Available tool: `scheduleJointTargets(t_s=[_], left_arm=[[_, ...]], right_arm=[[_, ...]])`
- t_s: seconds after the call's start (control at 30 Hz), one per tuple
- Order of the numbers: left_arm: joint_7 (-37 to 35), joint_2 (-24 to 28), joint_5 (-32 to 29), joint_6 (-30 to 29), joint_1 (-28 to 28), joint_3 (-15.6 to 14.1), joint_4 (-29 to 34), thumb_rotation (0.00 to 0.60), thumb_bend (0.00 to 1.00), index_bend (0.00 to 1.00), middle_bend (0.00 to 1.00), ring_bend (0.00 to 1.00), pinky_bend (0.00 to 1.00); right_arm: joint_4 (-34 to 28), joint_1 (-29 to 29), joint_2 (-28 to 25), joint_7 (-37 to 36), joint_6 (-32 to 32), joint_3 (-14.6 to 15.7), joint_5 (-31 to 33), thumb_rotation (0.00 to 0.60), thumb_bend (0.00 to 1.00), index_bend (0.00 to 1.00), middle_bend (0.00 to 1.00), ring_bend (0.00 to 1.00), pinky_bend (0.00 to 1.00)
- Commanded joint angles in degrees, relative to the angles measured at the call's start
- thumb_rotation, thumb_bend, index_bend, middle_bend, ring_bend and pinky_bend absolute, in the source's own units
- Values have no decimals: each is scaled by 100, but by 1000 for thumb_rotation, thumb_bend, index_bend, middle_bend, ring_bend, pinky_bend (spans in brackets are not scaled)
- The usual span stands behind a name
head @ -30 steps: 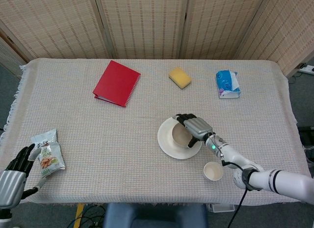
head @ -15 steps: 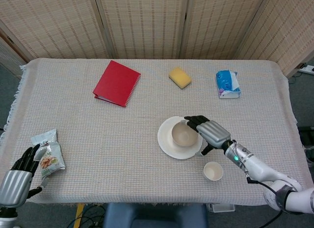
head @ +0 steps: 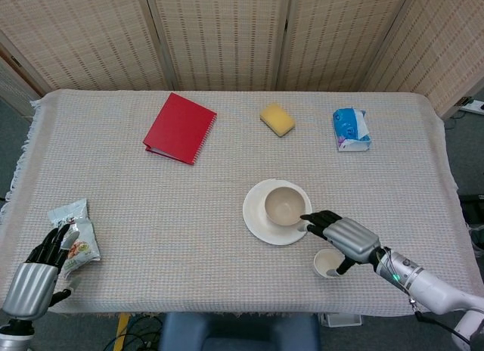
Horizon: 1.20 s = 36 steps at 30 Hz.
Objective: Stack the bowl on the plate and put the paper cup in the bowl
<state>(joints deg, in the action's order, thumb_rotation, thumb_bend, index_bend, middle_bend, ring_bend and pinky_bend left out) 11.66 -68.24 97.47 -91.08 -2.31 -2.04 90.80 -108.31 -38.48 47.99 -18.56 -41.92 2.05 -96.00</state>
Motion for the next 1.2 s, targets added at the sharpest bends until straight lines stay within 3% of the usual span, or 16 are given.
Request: scheduleJointTargets(t_s=[0.03,0.5,0.83,1.2], left_arm=[[12,-4,2,4,0,-1,1,600,276,0,44,0,285],[53,-12,54,-37,21,-19,13,600,276,0,44,0,285],[4,18,68,-88,43,-16,28,600,276,0,44,0,285],[-43,41,53,-98,50,-4,25,600,276,0,44,0,285]], right_arm=[[-13,-12,-51,132,111,67,39,600,93,126,0,0,0],[-67,-30,13,838,440,228,288,600,94,126,0,0,0],[205,-8,441,1424,621,241,694,600,99,130,0,0,0],[254,38,658,1724,424,159,904,600,224,343,0,0,0]])
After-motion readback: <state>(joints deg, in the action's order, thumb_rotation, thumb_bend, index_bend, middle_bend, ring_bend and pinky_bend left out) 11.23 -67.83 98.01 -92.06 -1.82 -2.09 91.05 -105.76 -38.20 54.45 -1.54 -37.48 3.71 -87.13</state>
